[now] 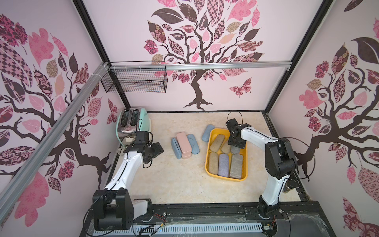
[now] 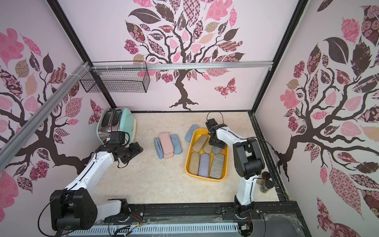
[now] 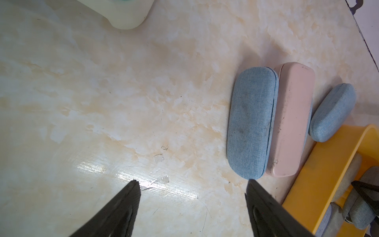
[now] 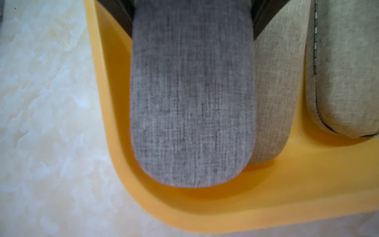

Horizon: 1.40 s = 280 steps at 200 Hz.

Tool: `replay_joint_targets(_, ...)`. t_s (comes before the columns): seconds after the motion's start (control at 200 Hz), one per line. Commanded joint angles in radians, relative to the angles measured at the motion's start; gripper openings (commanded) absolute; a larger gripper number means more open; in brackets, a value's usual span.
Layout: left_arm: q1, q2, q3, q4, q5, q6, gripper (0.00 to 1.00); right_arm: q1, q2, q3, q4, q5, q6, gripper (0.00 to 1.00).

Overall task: Put the glasses cases into the storage boxes
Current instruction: Place the glasses case in the storage box.

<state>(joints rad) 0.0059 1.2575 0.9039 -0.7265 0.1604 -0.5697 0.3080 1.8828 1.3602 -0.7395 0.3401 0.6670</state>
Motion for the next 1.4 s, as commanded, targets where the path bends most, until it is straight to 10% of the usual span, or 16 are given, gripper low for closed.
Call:
replay_joint_targets(0.0, -0.004, -0.003, 0.003, 0.002, 0.0, 0.016, 0.84, -0.014, 0.018, -0.01, -0.014, 0.008, 0.031, 0.6)
replay_joint_targets(0.965, -0.003, -0.007, 0.0, 0.007, 0.01, 0.013, 0.83, -0.012, -0.277, -0.249, 0.43, 0.14, -0.036, 0.6)
replay_joint_targets(1.396, -0.007, -0.012, 0.0, 0.014, 0.014, 0.007, 0.83, 0.016, -0.175, -0.35, 0.546, 0.187, -0.082, 0.59)
